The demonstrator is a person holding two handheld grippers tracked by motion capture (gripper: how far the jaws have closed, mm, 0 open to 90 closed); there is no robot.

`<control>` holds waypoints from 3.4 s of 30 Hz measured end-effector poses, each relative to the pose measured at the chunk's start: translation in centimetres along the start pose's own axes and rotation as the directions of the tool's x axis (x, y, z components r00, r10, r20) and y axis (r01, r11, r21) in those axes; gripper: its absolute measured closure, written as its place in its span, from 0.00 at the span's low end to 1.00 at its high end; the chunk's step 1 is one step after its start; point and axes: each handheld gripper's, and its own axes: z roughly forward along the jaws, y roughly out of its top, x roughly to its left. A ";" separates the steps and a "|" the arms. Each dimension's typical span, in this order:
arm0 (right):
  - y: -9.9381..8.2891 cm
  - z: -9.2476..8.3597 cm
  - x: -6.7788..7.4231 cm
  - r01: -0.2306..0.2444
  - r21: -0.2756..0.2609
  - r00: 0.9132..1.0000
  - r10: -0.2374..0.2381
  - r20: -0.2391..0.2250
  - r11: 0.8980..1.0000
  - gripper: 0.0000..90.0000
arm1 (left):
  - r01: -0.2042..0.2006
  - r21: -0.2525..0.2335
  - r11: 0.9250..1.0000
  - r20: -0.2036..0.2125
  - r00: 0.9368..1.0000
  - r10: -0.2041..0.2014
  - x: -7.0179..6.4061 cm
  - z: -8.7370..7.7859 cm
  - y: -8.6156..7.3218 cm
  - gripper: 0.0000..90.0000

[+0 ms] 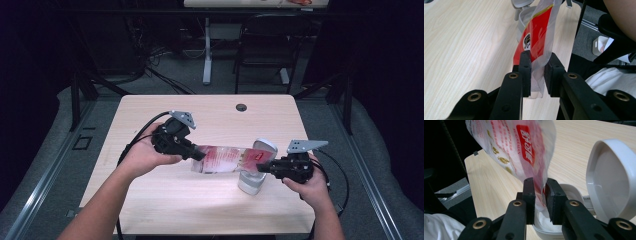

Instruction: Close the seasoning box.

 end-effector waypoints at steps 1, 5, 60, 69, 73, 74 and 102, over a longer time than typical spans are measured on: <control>0.0 0.0 -0.1 0.002 0.003 1.000 -0.002 -0.002 1.000 0.87 | -0.002 0.000 1.000 0.000 1.000 0.002 0.1 0.0 -0.1 0.87; -0.2 0.1 -0.2 -0.010 -0.013 1.000 0.010 -0.011 1.000 0.87 | 0.009 -0.001 1.000 0.009 1.000 -0.009 0.2 0.2 -0.4 0.86; 0.8 0.2 1.3 0.033 -0.078 0.999 -0.034 -0.020 0.996 1.00 | 0.080 -0.053 0.995 0.004 0.997 -0.080 1.9 3.1 -6.6 0.78; 0.9 0.0 1.4 0.044 -0.075 0.999 -0.046 -0.024 0.996 1.00 | 0.057 -0.052 0.997 -0.020 0.998 -0.058 1.7 3.0 -6.0 0.73; 0.9 -0.1 1.4 0.051 -0.072 0.998 -0.052 -0.021 0.996 1.00 | 0.046 -0.047 0.998 -0.025 0.999 -0.047 1.6 3.0 -5.7 0.69; 0.9 -0.1 1.4 0.051 -0.072 0.998 -0.052 -0.021 0.996 1.00 | 0.044 -0.043 0.998 -0.028 0.999 -0.045 1.6 3.1 -5.6 0.69; 6.1 1.4 3.2 0.179 0.114 0.983 -0.183 0.028 0.977 1.00 | 0.083 -0.139 0.987 -0.023 0.996 -0.087 2.6 3.9 -9.5 0.81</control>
